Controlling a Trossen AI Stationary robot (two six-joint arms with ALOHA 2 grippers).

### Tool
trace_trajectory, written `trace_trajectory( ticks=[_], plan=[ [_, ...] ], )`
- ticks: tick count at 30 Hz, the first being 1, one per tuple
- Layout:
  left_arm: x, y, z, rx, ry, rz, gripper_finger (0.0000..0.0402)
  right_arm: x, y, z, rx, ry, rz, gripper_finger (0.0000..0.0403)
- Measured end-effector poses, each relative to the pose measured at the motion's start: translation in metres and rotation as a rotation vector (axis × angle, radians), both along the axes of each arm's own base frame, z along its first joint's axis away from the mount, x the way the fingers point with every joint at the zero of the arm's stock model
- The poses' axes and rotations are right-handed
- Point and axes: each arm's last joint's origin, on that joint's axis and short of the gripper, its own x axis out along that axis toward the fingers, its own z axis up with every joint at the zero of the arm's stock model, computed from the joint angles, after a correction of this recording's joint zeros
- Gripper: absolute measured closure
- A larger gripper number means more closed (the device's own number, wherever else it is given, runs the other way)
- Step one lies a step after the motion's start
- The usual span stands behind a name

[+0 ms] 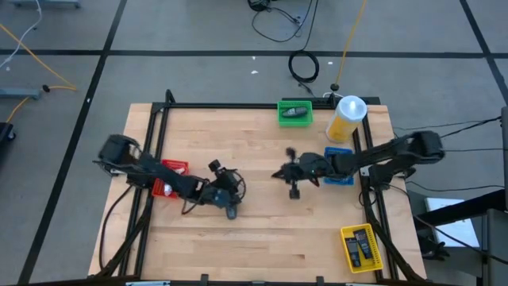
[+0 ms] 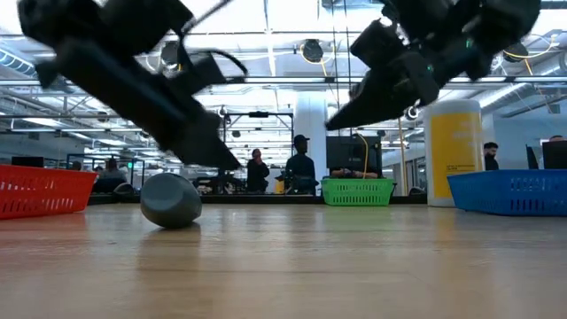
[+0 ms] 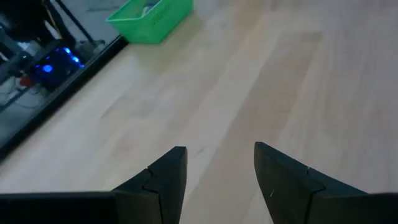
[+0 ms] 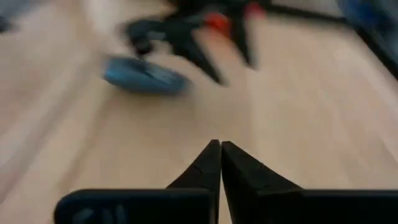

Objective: Pick & Place Travel size toiletries
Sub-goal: Put the gray deodorant into the green bin

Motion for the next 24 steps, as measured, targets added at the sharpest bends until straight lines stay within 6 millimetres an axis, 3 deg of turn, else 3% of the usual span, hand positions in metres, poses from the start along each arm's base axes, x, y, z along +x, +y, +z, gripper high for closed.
trace_trajectory(
  ticks=[4,7,10,13,17,24],
  plan=[
    [-0.029,-0.013,0.032,-0.082,0.053,-0.054,0.0215,0.015,0.005,-0.024,-0.073,-0.155,0.189,0.0389],
    [-0.050,-0.019,0.050,-0.345,0.132,-0.195,0.0215,0.022,0.005,-0.041,-0.117,-0.165,0.213,0.0376],
    [-0.063,-0.029,0.054,-0.588,0.221,-0.293,0.0215,0.026,0.005,-0.057,-0.172,-0.150,0.235,0.0352],
    [-0.067,-0.040,0.051,-0.666,0.237,-0.312,0.0215,0.028,0.005,-0.066,-0.180,-0.154,0.238,0.0321],
    [-0.061,-0.043,0.031,-0.673,0.250,-0.267,0.0215,0.028,0.005,-0.070,-0.156,-0.139,0.230,0.0282],
    [-0.032,-0.039,0.005,-0.636,0.179,-0.289,0.0216,0.027,0.009,-0.068,-0.084,-0.145,0.322,0.0222]
  ],
)
